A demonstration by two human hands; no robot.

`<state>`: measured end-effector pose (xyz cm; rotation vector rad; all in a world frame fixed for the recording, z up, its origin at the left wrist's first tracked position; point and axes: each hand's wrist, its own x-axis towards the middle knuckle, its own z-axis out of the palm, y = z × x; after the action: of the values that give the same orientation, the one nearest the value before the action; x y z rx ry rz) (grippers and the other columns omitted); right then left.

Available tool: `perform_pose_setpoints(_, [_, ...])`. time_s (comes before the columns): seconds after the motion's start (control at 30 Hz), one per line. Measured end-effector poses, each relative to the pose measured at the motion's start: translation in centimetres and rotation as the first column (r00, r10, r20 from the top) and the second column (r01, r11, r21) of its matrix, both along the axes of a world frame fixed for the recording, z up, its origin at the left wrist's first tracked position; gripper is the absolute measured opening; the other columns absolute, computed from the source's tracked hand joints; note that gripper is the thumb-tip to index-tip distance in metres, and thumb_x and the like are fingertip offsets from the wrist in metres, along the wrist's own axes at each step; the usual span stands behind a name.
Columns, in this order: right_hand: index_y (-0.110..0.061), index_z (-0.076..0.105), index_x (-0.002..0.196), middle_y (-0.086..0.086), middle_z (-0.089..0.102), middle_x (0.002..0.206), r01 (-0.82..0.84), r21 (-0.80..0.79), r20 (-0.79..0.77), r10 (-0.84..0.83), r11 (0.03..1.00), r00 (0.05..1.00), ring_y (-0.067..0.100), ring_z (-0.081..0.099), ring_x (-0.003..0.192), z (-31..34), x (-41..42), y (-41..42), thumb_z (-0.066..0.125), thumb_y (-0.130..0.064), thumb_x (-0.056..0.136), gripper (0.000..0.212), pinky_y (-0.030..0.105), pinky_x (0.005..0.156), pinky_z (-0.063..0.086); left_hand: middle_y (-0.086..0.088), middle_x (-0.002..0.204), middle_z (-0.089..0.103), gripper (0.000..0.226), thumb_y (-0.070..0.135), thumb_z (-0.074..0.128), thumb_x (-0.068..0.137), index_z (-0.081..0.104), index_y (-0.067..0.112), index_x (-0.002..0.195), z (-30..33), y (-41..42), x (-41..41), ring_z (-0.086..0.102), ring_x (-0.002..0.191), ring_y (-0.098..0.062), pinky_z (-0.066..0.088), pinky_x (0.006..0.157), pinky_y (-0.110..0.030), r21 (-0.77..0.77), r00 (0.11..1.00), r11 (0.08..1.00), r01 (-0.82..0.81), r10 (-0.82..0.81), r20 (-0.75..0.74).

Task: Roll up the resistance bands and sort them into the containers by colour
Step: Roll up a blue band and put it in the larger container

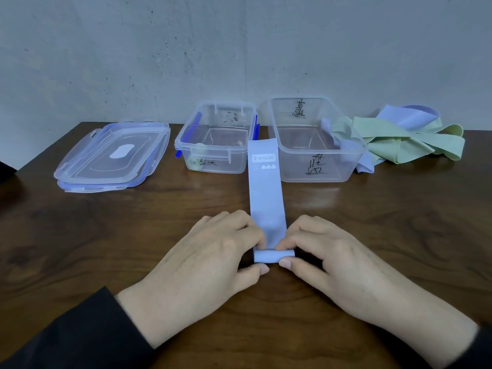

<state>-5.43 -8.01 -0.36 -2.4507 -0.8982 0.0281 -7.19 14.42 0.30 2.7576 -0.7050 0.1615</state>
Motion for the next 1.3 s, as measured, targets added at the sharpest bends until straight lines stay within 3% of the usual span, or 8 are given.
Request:
perform_pose_setpoints(0.13, [-0.038,0.066,0.107,-0.023,0.051,0.097,0.002,0.01,0.008,-0.002,1.0,1.0,0.006,0.051,0.099,-0.3,0.09,0.08,0.051,-0.046,0.094,0.021,0.019,0.086,0.04,0.021,0.101,0.053,0.028,0.054,0.042,0.087,0.062,0.038,0.095,-0.36,0.07,0.15,0.051,0.084,-0.004,0.04,0.078,-0.022,-0.017,0.999,1.0,-0.004,0.005,0.033])
perform_pose_setpoints(0.33, [-0.04,0.065,0.102,-0.021,0.053,0.098,0.012,0.016,-0.006,-0.012,1.0,1.0,0.007,0.052,0.101,-0.33,0.33,0.01,0.065,-0.045,0.088,0.015,0.018,0.085,0.041,0.02,0.101,0.055,0.03,0.052,0.041,0.087,0.065,0.036,0.095,-0.61,0.02,0.17,0.053,0.085,-0.004,0.045,0.077,-0.025,-0.034,0.999,0.999,-0.009,0.011,0.048])
perform_pose_setpoints(0.53, [-0.039,0.068,0.11,-0.023,0.051,0.099,0.012,-0.007,0.013,-0.012,1.0,1.0,0.007,0.051,0.102,-0.42,0.27,0.1,0.051,-0.049,0.093,0.026,0.019,0.087,0.041,0.02,0.102,0.053,0.025,0.052,0.054,0.083,0.062,0.036,0.1,-0.34,0.23,0.29,0.053,0.088,-0.003,0.046,0.08,-0.028,-0.026,0.999,0.999,-0.019,0.02,0.041])
perform_pose_setpoints(0.67, [-0.037,0.066,0.113,-0.023,0.051,0.098,0.021,0.006,0.03,-0.021,1.0,0.999,0.004,0.051,0.098,-0.41,0.23,0.21,0.049,-0.049,0.093,0.029,0.018,0.085,0.041,0.019,0.102,0.057,0.033,0.054,0.042,0.085,0.066,0.035,0.098,-0.28,0.08,0.25,0.055,0.087,-0.004,0.047,0.079,-0.029,-0.022,0.999,0.999,-0.026,0.027,0.046])
perform_pose_setpoints(0.83, [-0.041,0.061,0.105,-0.025,0.05,0.098,0.01,-0.002,0.022,-0.01,1.0,1.0,0.002,0.048,0.099,-0.43,0.36,0.25,0.062,-0.049,0.088,0.019,0.018,0.084,0.039,0.019,0.103,0.058,0.035,0.054,0.039,0.087,0.067,0.035,0.097,-0.38,0.12,0.14,0.055,0.088,-0.004,0.045,0.08,-0.027,-0.02,0.998,0.999,-0.049,0.049,0.048])
perform_pose_setpoints(1.0, [-0.038,0.062,0.109,-0.023,0.051,0.102,0.002,-0.007,0.038,-0.002,1.0,0.999,0.006,0.051,0.101,-0.41,0.54,0.5,0.052,-0.043,0.095,0.018,0.024,0.09,0.041,0.022,0.111,0.058,0.045,0.065,0.035,0.081,0.061,0.037,0.106,-0.39,0.15,0.24,0.053,0.101,-0.001,0.043,0.088,-0.026,-0.012,0.996,0.996,-0.087,0.087,0.017])
perform_pose_setpoints(1.13, [-0.036,0.066,0.112,-0.021,0.051,0.102,0.013,-0.006,0.025,-0.013,1.0,1.0,0.008,0.05,0.104,-0.5,0.83,0.63,0.053,-0.039,0.097,0.019,0.025,0.093,0.04,0.021,0.11,0.059,0.034,0.06,0.043,0.082,0.06,0.038,0.102,-0.46,0.27,0.39,0.053,0.102,-0.003,0.041,0.085,-0.024,-0.014,0.997,0.997,-0.074,0.074,0.012])
perform_pose_setpoints(1.3, [-0.04,0.059,0.107,-0.026,0.049,0.099,0.051,0.016,0.04,-0.052,0.999,0.998,0.0,0.048,0.1,-0.52,0.67,0.65,0.056,-0.041,0.095,0.013,0.018,0.086,0.036,0.02,0.107,0.061,0.032,0.056,0.043,0.085,0.064,0.037,0.099,-0.63,0.34,0.41,0.055,0.097,-0.005,0.041,0.083,-0.025,-0.021,0.995,0.996,-0.09,0.091,0.035])
